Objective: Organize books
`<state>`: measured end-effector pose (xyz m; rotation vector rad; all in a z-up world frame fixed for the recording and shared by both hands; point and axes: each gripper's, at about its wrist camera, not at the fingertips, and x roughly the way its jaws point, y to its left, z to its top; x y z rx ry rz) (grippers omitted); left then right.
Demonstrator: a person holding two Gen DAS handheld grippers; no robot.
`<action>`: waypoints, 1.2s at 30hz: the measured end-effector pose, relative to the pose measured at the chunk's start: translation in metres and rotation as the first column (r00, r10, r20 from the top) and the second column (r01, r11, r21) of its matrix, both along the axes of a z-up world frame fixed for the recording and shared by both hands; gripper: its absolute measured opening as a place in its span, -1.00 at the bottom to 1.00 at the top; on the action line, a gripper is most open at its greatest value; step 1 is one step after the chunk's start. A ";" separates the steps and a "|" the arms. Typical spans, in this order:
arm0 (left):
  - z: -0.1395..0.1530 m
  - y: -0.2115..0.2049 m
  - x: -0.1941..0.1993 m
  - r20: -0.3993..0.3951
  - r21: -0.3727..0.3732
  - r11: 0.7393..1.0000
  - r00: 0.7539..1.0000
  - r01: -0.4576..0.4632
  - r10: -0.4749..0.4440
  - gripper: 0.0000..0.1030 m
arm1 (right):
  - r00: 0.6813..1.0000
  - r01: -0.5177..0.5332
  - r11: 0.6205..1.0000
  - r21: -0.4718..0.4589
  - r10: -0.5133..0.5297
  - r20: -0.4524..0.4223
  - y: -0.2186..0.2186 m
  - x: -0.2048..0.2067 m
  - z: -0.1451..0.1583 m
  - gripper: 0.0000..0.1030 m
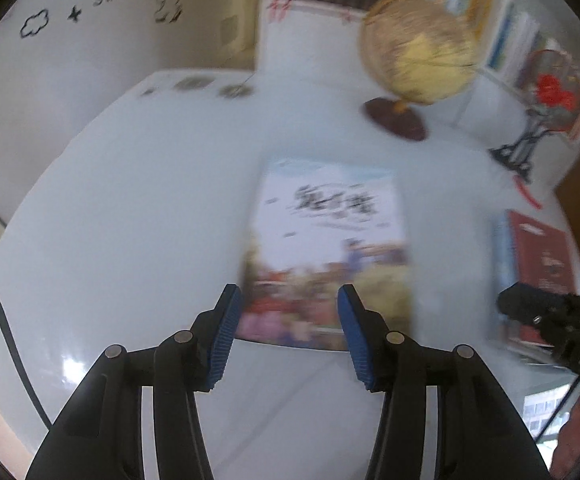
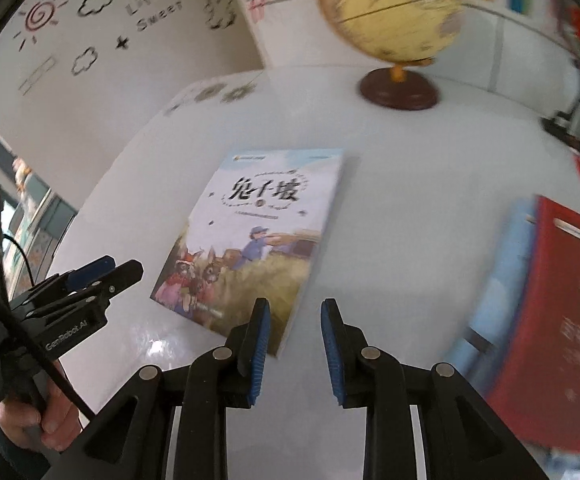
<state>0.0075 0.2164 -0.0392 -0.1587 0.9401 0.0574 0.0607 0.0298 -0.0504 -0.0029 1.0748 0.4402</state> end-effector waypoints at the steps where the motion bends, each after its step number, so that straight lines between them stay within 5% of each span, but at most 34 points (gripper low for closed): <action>1: 0.008 -0.011 -0.003 0.018 -0.011 1.000 1.000 0.017 -0.016 -0.07 | 1.000 0.017 1.000 0.001 -0.017 0.005 -0.006 -0.004 0.005 -0.51; 5: 0.038 -0.051 -0.004 0.077 -0.026 0.994 0.991 0.108 -0.106 -0.07 | 0.990 0.137 0.990 -0.020 -0.137 0.022 -0.033 -0.031 0.029 -0.47; 9: 0.076 -0.091 -0.001 0.137 0.036 0.979 0.969 0.201 -0.204 -0.07 | 0.971 0.235 0.972 -0.002 -0.234 0.036 -0.060 -0.048 0.048 -0.47; 14: 0.129 -0.123 0.005 0.221 0.077 0.965 0.939 0.253 -0.263 -0.07 | 0.929 0.335 0.942 -0.010 -0.328 0.171 -0.092 -0.055 0.094 -0.43; 16: 0.158 -0.136 0.005 0.283 0.099 0.955 0.912 0.280 -0.297 -0.06 | 0.906 0.363 0.932 -0.014 -0.349 0.240 -0.103 -0.058 0.115 -0.25; 18: 0.182 -0.147 0.005 0.338 0.129 0.950 0.888 0.283 -0.311 0.31 | 0.872 0.386 0.922 -0.039 -0.351 0.340 -0.113 -0.061 0.141 0.06; 20: 0.198 -0.155 0.003 0.382 0.152 0.951 0.871 0.270 -0.308 0.58 | 0.831 0.413 0.909 -0.060 -0.350 0.432 -0.121 -0.065 0.162 0.10; 23: 0.201 -0.166 -0.004 0.422 0.136 0.939 0.839 0.316 -0.343 0.58 | 0.812 0.413 0.910 -0.034 -0.352 0.465 -0.132 -0.064 0.183 0.36; 25: 0.186 -0.176 -0.005 0.391 0.154 0.939 0.853 0.309 -0.345 0.58 | 0.815 0.422 0.907 -0.006 -0.377 0.441 -0.138 -0.062 0.181 0.55; 28: 0.151 -0.183 -0.002 0.311 0.170 0.946 0.896 0.275 -0.316 0.58 | 0.847 0.417 0.909 -0.006 -0.386 0.365 -0.140 -0.060 0.161 0.54; 31: 0.124 -0.178 0.003 0.217 0.058 0.957 0.932 0.284 -0.290 0.58 | 0.870 0.427 0.902 -0.055 -0.394 0.298 -0.143 -0.061 0.135 0.54; 36: 0.113 -0.182 0.005 0.195 0.024 0.960 0.941 0.278 -0.277 0.58 | 0.873 0.435 0.897 -0.078 -0.399 0.281 -0.154 -0.063 0.121 0.54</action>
